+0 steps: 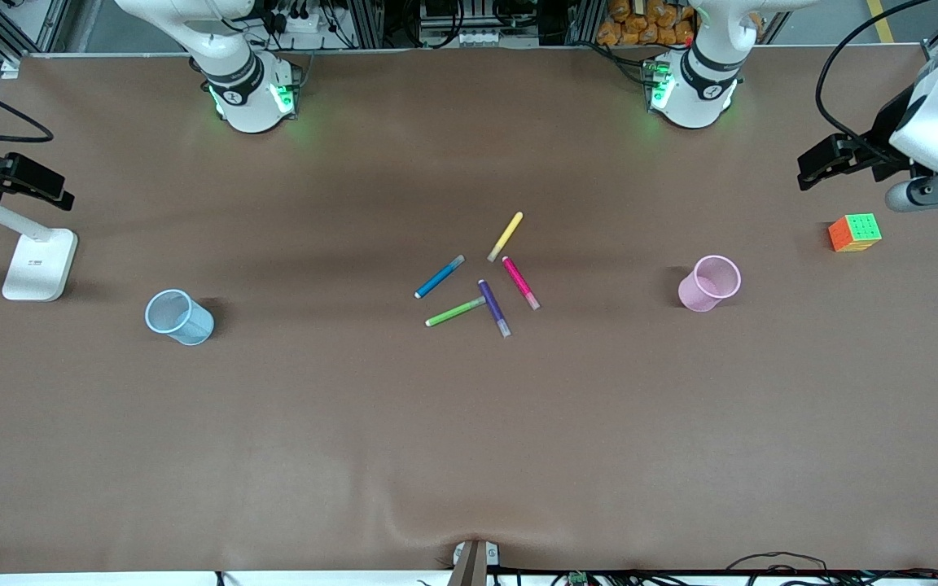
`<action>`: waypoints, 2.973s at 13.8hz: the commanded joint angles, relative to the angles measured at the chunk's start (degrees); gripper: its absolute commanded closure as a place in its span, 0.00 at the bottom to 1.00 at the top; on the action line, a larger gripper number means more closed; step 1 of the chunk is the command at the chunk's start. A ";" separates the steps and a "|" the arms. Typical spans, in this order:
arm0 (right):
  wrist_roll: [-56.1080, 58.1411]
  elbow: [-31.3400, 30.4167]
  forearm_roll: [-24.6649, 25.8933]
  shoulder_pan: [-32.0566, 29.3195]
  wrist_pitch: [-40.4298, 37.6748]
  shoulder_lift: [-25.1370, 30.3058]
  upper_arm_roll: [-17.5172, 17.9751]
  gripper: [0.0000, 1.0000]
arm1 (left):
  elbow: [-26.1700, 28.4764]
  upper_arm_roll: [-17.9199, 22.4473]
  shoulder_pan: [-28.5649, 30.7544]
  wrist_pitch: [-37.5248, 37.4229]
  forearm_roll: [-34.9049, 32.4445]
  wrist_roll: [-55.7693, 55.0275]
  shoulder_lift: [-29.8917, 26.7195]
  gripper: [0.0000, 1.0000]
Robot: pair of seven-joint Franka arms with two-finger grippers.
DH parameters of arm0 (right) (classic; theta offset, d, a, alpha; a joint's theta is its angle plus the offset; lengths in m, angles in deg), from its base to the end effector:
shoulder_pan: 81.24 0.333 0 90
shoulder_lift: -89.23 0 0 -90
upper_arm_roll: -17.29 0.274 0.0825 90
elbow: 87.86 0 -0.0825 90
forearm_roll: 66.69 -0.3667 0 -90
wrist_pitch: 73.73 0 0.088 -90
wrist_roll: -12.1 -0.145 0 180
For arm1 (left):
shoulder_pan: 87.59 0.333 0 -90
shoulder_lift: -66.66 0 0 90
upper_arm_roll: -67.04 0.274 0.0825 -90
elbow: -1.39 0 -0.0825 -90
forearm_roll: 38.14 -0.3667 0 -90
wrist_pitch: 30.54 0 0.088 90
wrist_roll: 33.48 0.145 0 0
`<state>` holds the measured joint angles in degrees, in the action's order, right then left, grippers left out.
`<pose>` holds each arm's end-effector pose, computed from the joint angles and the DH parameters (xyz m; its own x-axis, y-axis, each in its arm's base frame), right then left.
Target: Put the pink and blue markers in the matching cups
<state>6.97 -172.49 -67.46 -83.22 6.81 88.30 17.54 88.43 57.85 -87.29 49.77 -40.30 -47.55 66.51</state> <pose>0.5209 -0.0136 0.5641 0.9892 -0.1171 -0.0883 -0.1181 -0.9930 -0.0056 0.5090 -0.0737 0.5555 0.9900 0.0973 -0.1018 0.0910 -0.9937 -0.0647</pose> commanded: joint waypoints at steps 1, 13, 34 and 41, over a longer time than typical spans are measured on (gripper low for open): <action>0.82 1.05 -0.02 -0.75 -0.22 -0.65 0.54 0.00 | -1.61 -0.13 -0.47 -1.04 0.22 0.18 1.47 0.00; -3.29 0.52 3.15 -0.31 -3.38 -10.84 0.54 0.00 | -1.00 -1.88 -0.91 -2.26 3.83 0.01 6.12 0.00; -37.47 -18.73 -4.06 12.43 14.99 -12.34 0.80 0.00 | -1.70 -2.42 -12.68 5.54 8.57 -19.50 26.95 0.00; -59.18 -23.55 -4.41 25.68 30.25 -14.45 0.89 0.00 | -4.51 -1.98 -14.80 6.25 7.17 -19.42 29.59 0.00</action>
<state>-46.67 -193.28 -71.33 -61.79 32.66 73.50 18.96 86.74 55.25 -100.61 56.49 -31.65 -66.21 94.55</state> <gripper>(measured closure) 0.000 0.000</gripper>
